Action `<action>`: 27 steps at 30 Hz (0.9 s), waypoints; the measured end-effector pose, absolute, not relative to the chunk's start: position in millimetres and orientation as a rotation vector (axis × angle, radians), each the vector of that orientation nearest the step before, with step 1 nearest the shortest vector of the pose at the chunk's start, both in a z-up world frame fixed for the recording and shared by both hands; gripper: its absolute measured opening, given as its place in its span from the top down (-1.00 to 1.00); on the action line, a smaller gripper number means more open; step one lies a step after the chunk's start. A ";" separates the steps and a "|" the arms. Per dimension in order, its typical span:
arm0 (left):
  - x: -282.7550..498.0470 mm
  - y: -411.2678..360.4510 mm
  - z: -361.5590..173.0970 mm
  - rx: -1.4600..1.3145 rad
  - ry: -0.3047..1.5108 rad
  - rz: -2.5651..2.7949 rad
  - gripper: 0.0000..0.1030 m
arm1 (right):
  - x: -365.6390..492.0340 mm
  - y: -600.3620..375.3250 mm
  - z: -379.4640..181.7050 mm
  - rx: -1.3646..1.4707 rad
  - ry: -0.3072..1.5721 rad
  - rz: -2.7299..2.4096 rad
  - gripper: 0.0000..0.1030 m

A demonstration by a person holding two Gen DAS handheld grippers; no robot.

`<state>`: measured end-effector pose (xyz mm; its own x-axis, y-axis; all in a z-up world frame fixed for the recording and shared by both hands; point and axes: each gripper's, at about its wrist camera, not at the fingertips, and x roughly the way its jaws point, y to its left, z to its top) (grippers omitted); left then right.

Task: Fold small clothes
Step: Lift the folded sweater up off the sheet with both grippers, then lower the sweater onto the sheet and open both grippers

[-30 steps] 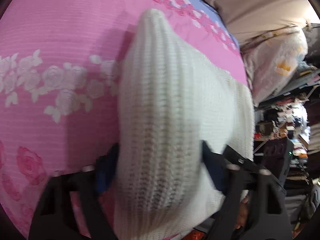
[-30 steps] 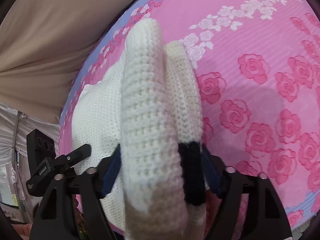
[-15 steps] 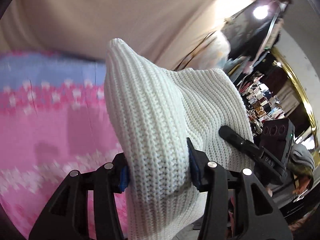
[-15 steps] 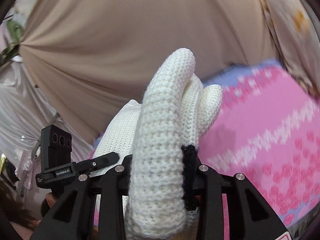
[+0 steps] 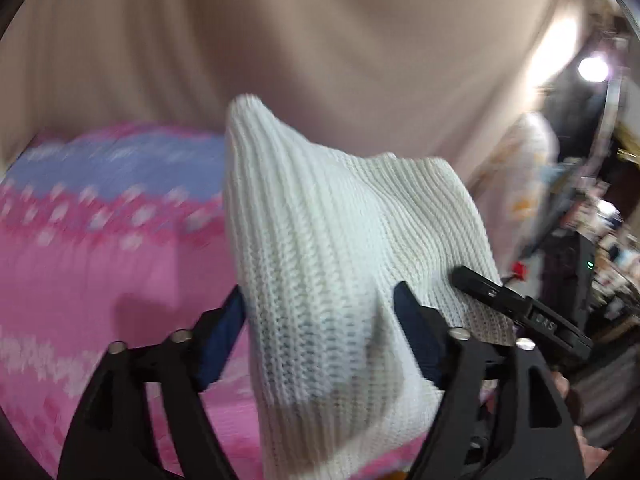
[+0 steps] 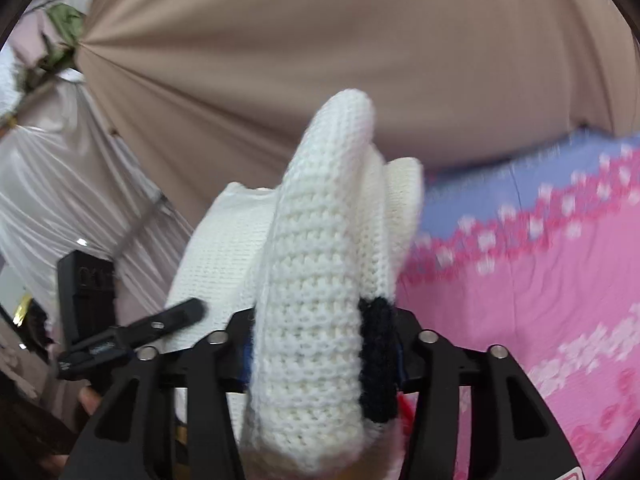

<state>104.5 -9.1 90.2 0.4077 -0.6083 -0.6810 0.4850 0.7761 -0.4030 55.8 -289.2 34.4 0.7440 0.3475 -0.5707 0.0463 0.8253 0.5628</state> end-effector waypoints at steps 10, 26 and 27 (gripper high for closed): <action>90.1 36.4 -18.1 -0.200 1.101 -0.456 -0.47 | 29.0 -266.9 -60.6 0.624 0.957 0.089 -0.23; 125.1 2.0 -77.9 -0.034 1.225 -0.350 -0.30 | 98.1 -253.3 -134.4 0.526 1.179 0.111 0.52; 124.2 1.2 -78.4 -0.026 1.226 -0.345 -0.32 | 91.3 -264.2 -140.2 0.626 1.134 0.119 0.52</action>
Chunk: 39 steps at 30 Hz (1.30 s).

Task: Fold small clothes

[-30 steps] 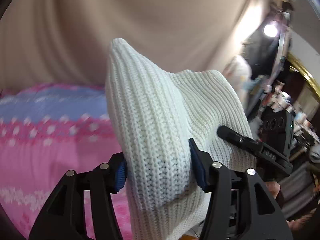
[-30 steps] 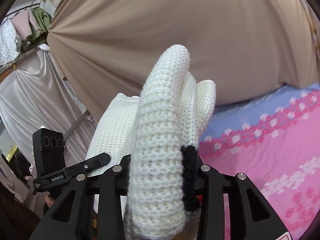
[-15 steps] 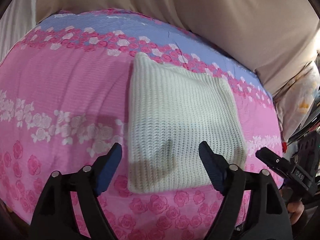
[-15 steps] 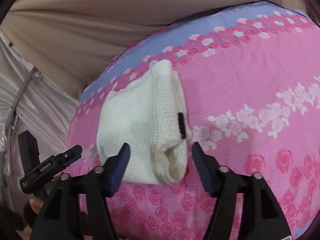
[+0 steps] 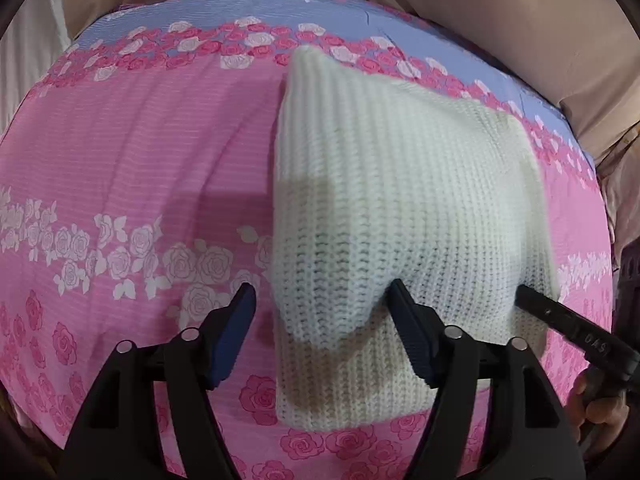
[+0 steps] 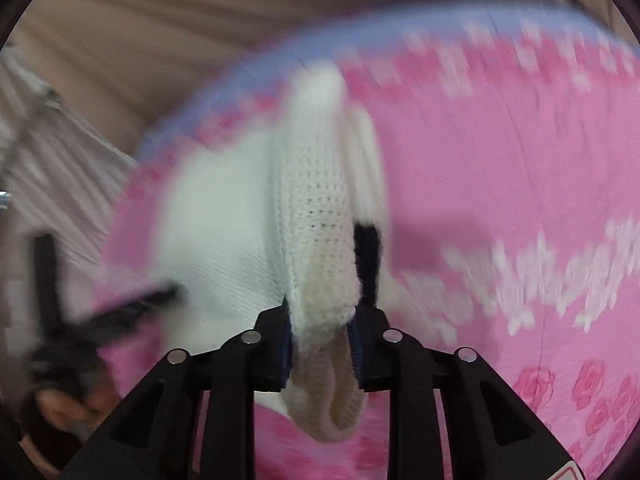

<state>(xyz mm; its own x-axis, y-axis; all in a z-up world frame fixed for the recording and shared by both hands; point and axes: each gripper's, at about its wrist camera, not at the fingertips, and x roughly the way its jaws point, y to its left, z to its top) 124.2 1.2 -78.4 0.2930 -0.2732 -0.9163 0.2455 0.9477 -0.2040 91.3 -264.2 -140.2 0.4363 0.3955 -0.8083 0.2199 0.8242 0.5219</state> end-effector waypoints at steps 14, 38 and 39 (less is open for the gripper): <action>117.3 -5.7 -63.3 0.046 1.201 -0.320 -0.29 | 110.0 -232.5 -108.9 0.318 1.116 0.022 0.74; 243.4 -10.2 -40.4 0.023 1.140 -0.206 -0.37 | 225.2 -268.7 -62.8 0.485 1.079 0.102 0.91; 252.9 -12.9 -50.1 0.049 1.160 -0.184 -0.37 | 236.1 -270.8 -74.7 0.476 1.106 0.085 0.91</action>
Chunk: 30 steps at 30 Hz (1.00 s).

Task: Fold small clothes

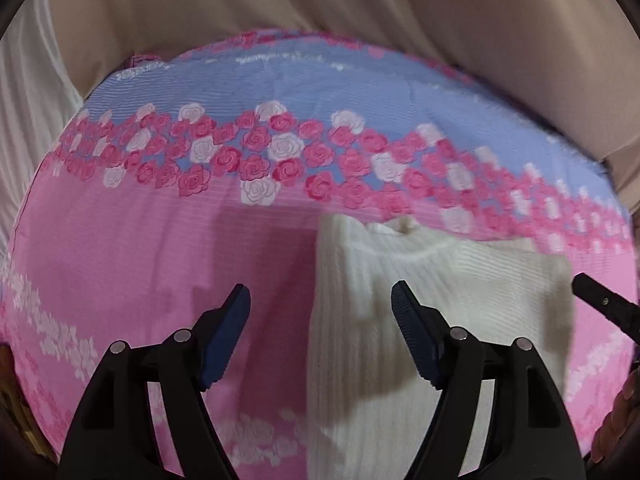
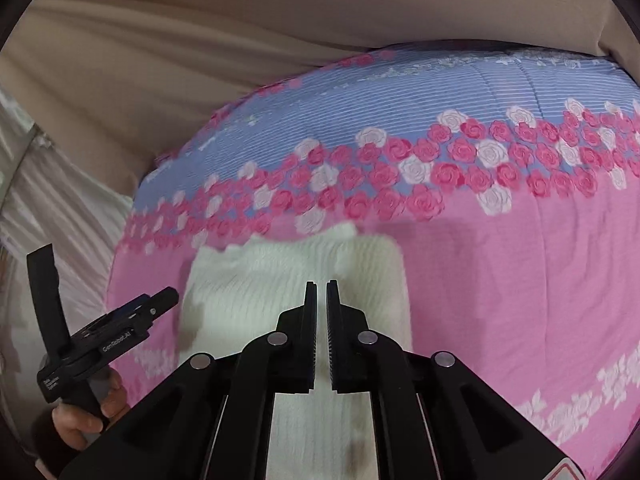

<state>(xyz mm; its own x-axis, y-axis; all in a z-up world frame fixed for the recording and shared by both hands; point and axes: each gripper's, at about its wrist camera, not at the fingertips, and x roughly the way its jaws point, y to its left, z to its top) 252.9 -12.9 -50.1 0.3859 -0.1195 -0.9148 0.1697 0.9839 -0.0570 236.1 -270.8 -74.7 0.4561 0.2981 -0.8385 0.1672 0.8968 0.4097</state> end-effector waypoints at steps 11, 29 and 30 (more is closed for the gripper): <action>220.5 42.1 -42.5 -0.091 1.163 -0.193 -0.43 | 177.9 -294.4 -56.0 0.489 1.080 0.076 0.66; 101.1 40.9 -89.1 -0.043 1.325 -0.268 0.12 | 43.2 -269.4 -150.6 0.564 1.233 0.081 0.75; 99.8 38.7 -88.8 -0.025 1.317 -0.262 0.11 | 40.0 -271.5 -148.9 0.586 1.207 0.070 0.74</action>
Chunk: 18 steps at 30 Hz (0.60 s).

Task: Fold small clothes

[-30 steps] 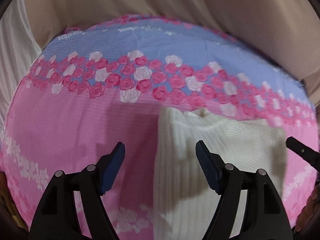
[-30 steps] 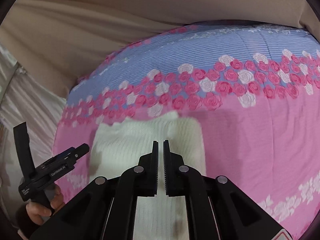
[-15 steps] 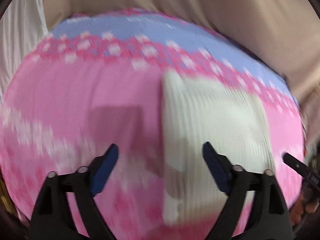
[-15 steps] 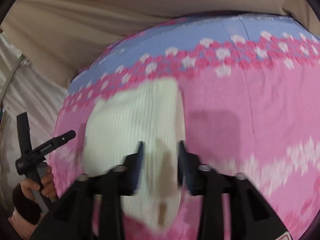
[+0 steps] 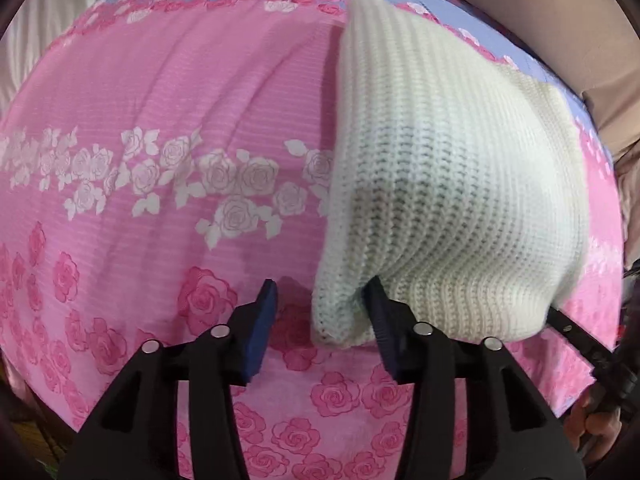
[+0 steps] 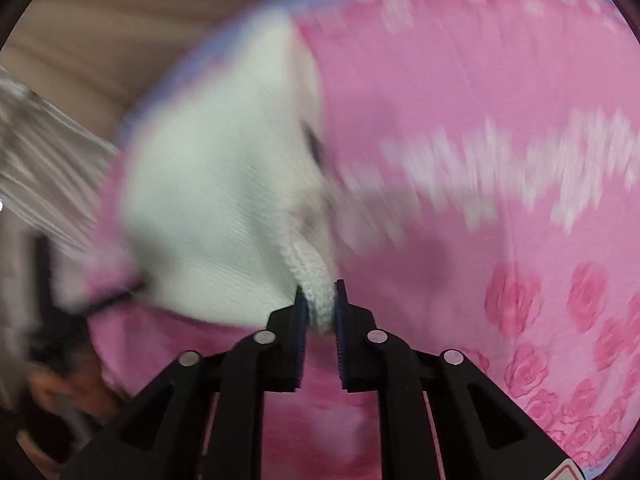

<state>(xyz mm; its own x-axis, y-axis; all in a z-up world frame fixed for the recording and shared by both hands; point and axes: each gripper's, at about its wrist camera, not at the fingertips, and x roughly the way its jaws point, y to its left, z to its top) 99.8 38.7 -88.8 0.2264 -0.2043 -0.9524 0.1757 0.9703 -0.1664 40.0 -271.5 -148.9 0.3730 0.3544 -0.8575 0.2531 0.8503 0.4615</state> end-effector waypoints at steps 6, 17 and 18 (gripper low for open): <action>77.8 28.6 -51.9 -0.029 1.272 -0.283 0.15 | 28.5 -263.8 -78.4 0.504 1.106 -0.009 0.64; 104.3 0.4 -59.2 0.079 1.207 -0.221 0.04 | 103.8 -232.1 -109.3 0.202 1.156 -0.031 0.68; 99.4 0.2 -55.2 0.089 1.196 -0.220 0.04 | 102.5 -233.3 -101.3 0.225 1.164 -0.031 0.69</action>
